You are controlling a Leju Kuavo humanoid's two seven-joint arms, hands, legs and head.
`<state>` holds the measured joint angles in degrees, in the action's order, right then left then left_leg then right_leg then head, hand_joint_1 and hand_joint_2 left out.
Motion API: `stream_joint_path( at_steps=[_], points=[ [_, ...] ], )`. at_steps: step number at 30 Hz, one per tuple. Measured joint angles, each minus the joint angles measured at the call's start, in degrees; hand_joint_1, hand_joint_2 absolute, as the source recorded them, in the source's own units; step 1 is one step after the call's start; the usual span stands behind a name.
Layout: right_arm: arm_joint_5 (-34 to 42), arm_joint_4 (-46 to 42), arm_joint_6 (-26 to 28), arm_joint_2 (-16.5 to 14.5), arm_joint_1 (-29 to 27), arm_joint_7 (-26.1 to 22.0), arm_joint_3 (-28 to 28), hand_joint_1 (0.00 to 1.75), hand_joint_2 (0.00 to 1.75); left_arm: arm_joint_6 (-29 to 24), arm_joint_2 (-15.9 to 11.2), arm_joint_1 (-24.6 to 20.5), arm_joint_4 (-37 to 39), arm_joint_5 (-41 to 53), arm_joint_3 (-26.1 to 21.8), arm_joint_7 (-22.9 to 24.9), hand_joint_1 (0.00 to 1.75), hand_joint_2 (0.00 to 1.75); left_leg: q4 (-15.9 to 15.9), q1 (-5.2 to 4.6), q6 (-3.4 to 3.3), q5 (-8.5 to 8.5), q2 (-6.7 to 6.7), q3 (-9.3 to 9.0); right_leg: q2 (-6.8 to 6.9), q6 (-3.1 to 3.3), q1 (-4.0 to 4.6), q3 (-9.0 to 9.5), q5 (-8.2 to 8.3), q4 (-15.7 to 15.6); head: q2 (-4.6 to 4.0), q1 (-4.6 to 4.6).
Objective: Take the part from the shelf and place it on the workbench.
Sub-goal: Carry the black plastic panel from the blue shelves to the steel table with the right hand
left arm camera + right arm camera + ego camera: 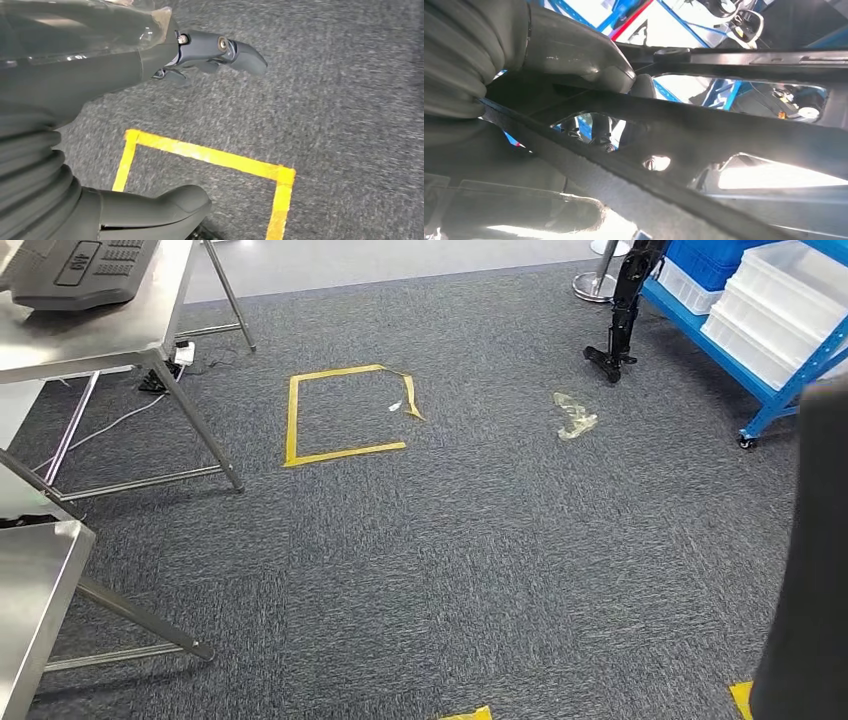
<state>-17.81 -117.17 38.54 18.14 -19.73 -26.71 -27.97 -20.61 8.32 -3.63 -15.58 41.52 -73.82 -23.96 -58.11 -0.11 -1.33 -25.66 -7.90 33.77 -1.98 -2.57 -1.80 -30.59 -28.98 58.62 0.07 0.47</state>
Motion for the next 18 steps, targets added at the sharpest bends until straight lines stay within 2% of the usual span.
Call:
stream_joint_path(
  at_steps=[1, 3, 4, 5, 6, 7, 8, 9, 11, 12, 13, 14, 16, 17, 18],
  points=[
    [-0.03, -0.13, -0.04, 0.01, 0.00, -0.02, -0.05, 1.75, 1.75, 0.02, 0.02, 0.17, 0.01, 0.05, 0.00, -0.03, 0.00, 1.75, -0.34, 0.06, 0.24, -0.20, 0.56, 0.22, 0.55, 0.41, 0.00, 0.10, 0.13, -0.02, 0.00, -0.02],
    [-0.45, -0.37, -0.25, -0.08, 0.00, -0.19, -0.11, 1.75, 1.75, -0.01, 0.05, 0.35, 0.01, 0.12, 0.01, -0.13, 0.00, 1.75, -3.15, 0.09, 0.63, -2.15, 3.51, 1.55, 1.70, 1.14, -0.05, 0.16, 0.32, -0.11, 0.00, -0.36],
    [-1.02, -0.45, -0.41, -0.27, 0.04, -0.32, -0.09, 1.75, 1.75, -0.04, 0.07, 0.34, 0.01, 0.14, 0.01, -0.17, 0.00, 1.75, -6.47, 0.07, 0.77, -4.09, 5.47, 3.15, 2.35, 1.34, 0.18, 0.13, 0.30, -0.11, 0.00, -0.54],
    [-1.73, -0.45, -0.55, -0.59, 0.13, -0.47, -0.01, 1.75, 1.75, -0.08, 0.09, 0.29, 0.01, 0.11, 0.01, -0.19, 0.00, 1.75, -10.28, 0.12, 0.89, -6.01, 6.63, 5.03, 3.06, 1.51, 0.37, 0.06, 0.26, -0.10, 0.00, -0.69],
    [-2.50, -0.45, -0.59, -0.98, 0.31, -0.61, 0.24, 1.75, 1.75, -0.08, 0.11, 0.28, 0.00, 0.06, 0.01, -0.12, 0.00, 1.75, -13.59, 0.18, 0.94, -7.31, 7.18, 6.67, 3.79, 1.57, 0.57, -0.03, 0.22, -0.09, 0.00, -0.69],
    [-3.34, -0.44, -0.48, -1.41, 0.57, -0.69, 0.71, 1.75, 1.75, -0.04, 0.12, 0.32, -0.01, -0.01, 0.01, 0.00, 0.00, 1.75, -15.87, 0.21, 0.92, -7.91, 7.52, 7.80, 4.61, 1.65, 0.76, -0.14, 0.17, -0.09, 0.00, -0.70],
    [-4.06, -0.44, -0.23, -1.77, 0.87, -0.70, 1.39, 1.75, 1.75, 0.02, 0.10, 0.41, -0.02, -0.09, 0.01, 0.18, 0.00, 1.75, -15.53, 0.19, 0.80, -7.22, 7.66, 7.55, 5.31, 1.72, 0.88, -0.22, 0.11, -0.09, 0.00, -0.70],
    [-4.88, -0.44, 0.08, -2.04, 1.23, -0.62, 2.29, 1.75, 1.75, 0.10, 0.03, 0.50, -0.05, -0.20, 0.01, 0.42, 0.00, 1.75, -13.11, 0.15, 0.58, -5.75, 7.98, 6.17, 5.96, 1.80, 0.97, -0.23, 0.04, -0.09, 0.00, -0.70],
    [-6.81, -0.40, 0.54, -2.40, 2.22, -0.24, 4.52, 1.75, 1.75, 0.20, -0.22, 0.57, -0.19, -0.56, -0.04, 0.81, 0.00, 1.75, -5.50, -0.19, -0.12, -2.77, 10.23, 1.82, 7.13, 1.89, 1.22, 0.15, -0.14, -0.08, 0.00, -0.67],
    [-7.86, -0.32, 0.63, -2.53, 2.89, 0.03, 5.78, 1.75, 1.75, 0.17, -0.31, 0.52, -0.33, -0.83, -0.09, 0.96, 0.00, 1.75, -2.62, -0.48, -0.40, -1.96, 11.25, 0.32, 7.62, 1.81, 1.34, 0.40, -0.24, -0.09, 0.00, -0.63],
    [-8.81, -0.15, 0.69, -2.67, 3.73, 0.32, 7.11, 1.75, 1.75, 0.11, -0.29, 0.48, -0.49, -1.12, -0.16, 1.10, 0.00, 1.75, -1.00, -0.78, -0.65, -1.63, 11.92, -0.39, 8.13, 1.67, 1.41, 0.62, -0.29, -0.11, 0.00, -0.60],
    [-9.64, 0.13, 0.74, -2.81, 4.65, 0.63, 8.49, 1.75, 1.75, 0.01, -0.22, 0.47, -0.72, -1.41, -0.28, 1.24, 0.00, 1.75, -0.61, -1.04, -0.81, -1.60, 11.82, -0.30, 8.63, 1.45, 1.43, 0.70, -0.32, -0.19, 0.00, -0.59],
    [-10.77, 0.85, 0.86, -2.98, 6.53, 1.19, 11.16, 1.75, 1.75, -0.24, 0.18, 0.59, -1.20, -1.80, -0.52, 1.44, 0.00, 1.75, 0.14, -1.11, -1.31, -1.02, 10.63, -0.51, 9.33, 0.94, 1.36, 0.80, -0.42, -0.26, 0.00, -0.62],
    [-11.10, 1.22, 0.93, -3.04, 7.23, 1.39, 12.23, 1.75, 1.75, -0.36, 0.39, 0.63, -1.43, -1.89, -0.60, 1.48, 0.00, 1.75, 0.74, -0.94, -1.60, -0.57, 10.03, -0.89, 8.55, 0.79, 1.34, 0.57, -0.86, 0.38, 0.00, -0.64],
    [-11.29, 1.55, 1.02, -3.07, 7.76, 1.51, 13.04, 1.75, 1.75, -0.45, 0.59, 0.64, -1.67, -1.90, -0.63, 1.49, 0.00, 1.75, 1.33, -0.69, -1.89, -0.10, 9.38, -1.26, 7.08, 0.80, 1.32, -0.20, -1.83, 2.21, 0.00, -0.59]
  ],
)
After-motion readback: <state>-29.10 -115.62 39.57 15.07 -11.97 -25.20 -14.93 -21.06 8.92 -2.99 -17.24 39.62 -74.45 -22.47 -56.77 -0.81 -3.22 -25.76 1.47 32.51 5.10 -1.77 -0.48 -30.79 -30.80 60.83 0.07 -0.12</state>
